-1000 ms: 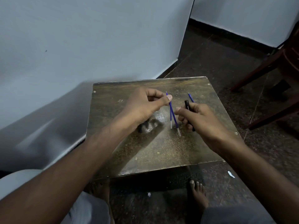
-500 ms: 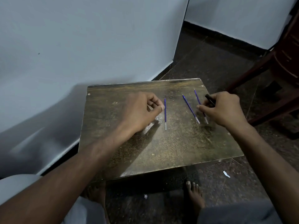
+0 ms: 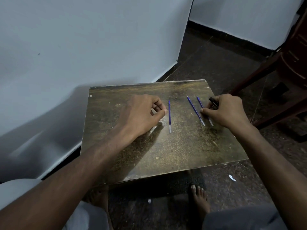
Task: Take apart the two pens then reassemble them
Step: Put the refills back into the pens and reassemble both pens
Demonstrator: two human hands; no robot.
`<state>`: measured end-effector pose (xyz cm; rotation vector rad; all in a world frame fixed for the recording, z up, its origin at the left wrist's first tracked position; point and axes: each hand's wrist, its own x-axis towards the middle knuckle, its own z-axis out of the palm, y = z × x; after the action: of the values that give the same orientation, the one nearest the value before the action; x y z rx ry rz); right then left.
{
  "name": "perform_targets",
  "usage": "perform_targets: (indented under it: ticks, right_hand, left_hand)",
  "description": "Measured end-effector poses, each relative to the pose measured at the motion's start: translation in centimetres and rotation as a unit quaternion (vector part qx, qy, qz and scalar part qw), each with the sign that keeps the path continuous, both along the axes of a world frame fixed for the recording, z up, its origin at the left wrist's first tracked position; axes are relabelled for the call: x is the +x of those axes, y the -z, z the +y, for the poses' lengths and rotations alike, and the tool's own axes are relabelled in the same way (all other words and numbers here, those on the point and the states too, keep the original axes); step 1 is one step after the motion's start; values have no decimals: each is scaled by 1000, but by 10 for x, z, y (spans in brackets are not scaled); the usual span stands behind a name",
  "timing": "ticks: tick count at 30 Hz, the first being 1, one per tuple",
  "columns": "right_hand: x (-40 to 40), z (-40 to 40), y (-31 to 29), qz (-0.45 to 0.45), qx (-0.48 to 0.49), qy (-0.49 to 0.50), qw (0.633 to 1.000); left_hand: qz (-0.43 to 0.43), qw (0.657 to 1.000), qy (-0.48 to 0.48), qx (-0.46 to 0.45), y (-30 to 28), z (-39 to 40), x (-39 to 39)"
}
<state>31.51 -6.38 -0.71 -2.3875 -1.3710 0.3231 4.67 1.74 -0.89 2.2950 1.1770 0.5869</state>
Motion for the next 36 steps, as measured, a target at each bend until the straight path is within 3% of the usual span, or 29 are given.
perform_targets:
  ticks: [6, 11, 22, 27, 30, 36]
  right_hand:
    - [-31, -4, -15, -28, 113, -38, 993]
    - [-76, 5, -4, 25, 38, -91, 995]
    - [-95, 17, 7, 64, -53, -41, 996]
    - [-107, 13, 4, 29, -67, -48, 996]
    - [-108, 12, 3, 19, -58, -61, 996]
    - [-109, 12, 0, 151, 37, -112, 982]
  left_hand:
    - [16, 1000, -18, 3, -2, 5, -5]
    - [20, 999, -33, 4, 0, 8, -5]
    - [20, 998, -54, -3, -2, 9, -5]
    - [20, 998, -50, -16, -4, 9, -9]
    - [-10, 998, -51, -47, -1, 10, -9]
    - [-99, 973, -86, -191, -3, 11, -8]
